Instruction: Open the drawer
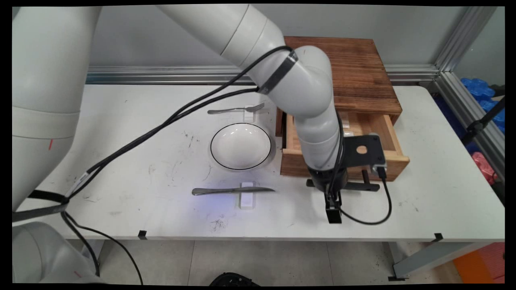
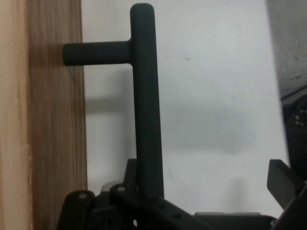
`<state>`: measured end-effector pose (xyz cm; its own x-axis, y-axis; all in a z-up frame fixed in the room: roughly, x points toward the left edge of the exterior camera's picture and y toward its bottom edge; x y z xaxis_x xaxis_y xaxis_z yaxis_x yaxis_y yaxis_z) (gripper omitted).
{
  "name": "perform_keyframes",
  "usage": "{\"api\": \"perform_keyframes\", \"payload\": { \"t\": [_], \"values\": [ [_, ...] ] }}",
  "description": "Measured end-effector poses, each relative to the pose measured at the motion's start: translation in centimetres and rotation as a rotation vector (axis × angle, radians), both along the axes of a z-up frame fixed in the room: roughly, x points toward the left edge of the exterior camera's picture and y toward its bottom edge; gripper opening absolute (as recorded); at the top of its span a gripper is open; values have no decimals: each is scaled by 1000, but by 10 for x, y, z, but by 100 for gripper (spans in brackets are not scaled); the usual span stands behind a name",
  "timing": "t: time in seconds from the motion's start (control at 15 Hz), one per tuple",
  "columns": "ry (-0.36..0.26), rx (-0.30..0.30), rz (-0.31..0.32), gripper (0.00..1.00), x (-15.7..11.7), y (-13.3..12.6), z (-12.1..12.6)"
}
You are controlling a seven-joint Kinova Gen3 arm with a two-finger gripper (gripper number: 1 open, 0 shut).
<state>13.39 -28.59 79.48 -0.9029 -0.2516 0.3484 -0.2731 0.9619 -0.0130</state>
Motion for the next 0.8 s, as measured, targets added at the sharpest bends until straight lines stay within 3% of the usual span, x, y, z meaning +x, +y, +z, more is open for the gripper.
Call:
{"api": "perform_keyframes", "payload": {
  "t": [0.8],
  "values": [
    [19,20,-19,100,-14,64,3]
  ]
}}
